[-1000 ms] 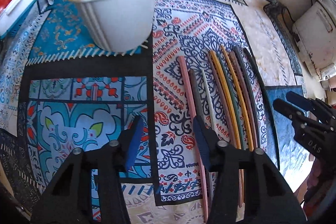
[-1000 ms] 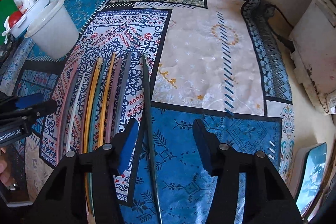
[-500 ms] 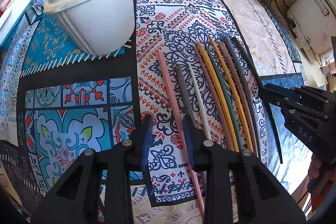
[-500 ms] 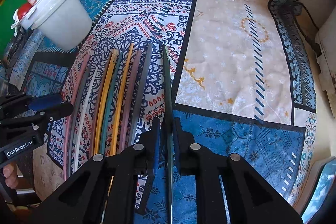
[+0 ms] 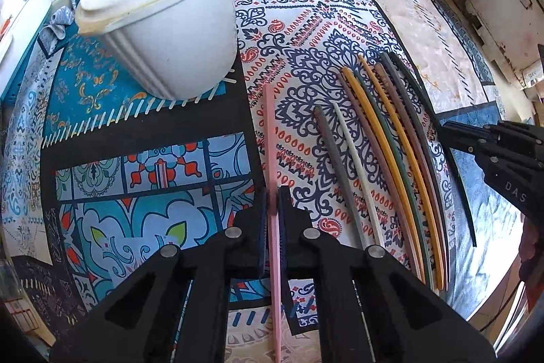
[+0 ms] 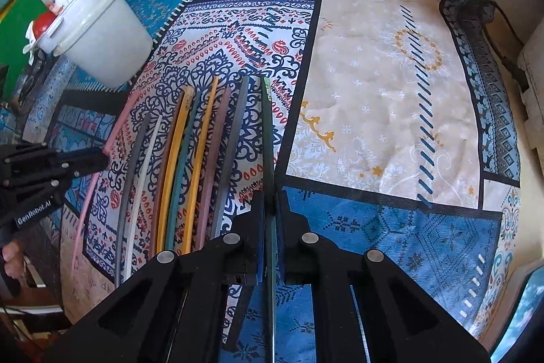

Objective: Organize utensils
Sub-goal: 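Grasp the pink chopstick with the left tool while the right tool grasps the dark green chopstick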

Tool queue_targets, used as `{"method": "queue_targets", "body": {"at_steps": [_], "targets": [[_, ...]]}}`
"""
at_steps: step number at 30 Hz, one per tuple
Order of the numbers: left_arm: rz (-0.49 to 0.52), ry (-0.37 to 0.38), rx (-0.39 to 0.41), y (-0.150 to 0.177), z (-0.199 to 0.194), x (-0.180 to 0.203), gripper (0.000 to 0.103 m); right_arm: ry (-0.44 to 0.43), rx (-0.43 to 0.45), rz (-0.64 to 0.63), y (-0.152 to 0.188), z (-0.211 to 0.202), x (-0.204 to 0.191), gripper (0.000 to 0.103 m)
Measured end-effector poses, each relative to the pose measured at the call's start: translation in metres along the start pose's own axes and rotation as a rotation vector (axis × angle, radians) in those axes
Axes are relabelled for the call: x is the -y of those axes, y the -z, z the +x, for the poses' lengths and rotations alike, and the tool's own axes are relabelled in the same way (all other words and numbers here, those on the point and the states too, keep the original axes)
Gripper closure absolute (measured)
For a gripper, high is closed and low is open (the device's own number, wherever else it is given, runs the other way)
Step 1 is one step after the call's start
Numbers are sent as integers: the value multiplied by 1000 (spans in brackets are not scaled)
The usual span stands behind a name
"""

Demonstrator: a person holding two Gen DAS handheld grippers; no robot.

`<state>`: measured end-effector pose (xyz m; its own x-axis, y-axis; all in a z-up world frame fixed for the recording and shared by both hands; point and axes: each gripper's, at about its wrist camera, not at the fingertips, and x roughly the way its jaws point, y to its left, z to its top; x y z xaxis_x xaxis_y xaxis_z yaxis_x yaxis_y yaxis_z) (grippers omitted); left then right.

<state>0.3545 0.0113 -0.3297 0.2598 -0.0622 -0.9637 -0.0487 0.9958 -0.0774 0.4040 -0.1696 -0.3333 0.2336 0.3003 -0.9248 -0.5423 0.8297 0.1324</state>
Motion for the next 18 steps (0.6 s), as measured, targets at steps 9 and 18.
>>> {"method": "queue_targets", "body": {"at_steps": [9, 18], "targets": [[63, -14, 7, -10, 8, 13, 97, 29, -19, -50, -10, 8, -11, 96], [9, 57, -15, -12, 5, 6, 98, 55, -17, -75, -13, 10, -17, 97]]}}
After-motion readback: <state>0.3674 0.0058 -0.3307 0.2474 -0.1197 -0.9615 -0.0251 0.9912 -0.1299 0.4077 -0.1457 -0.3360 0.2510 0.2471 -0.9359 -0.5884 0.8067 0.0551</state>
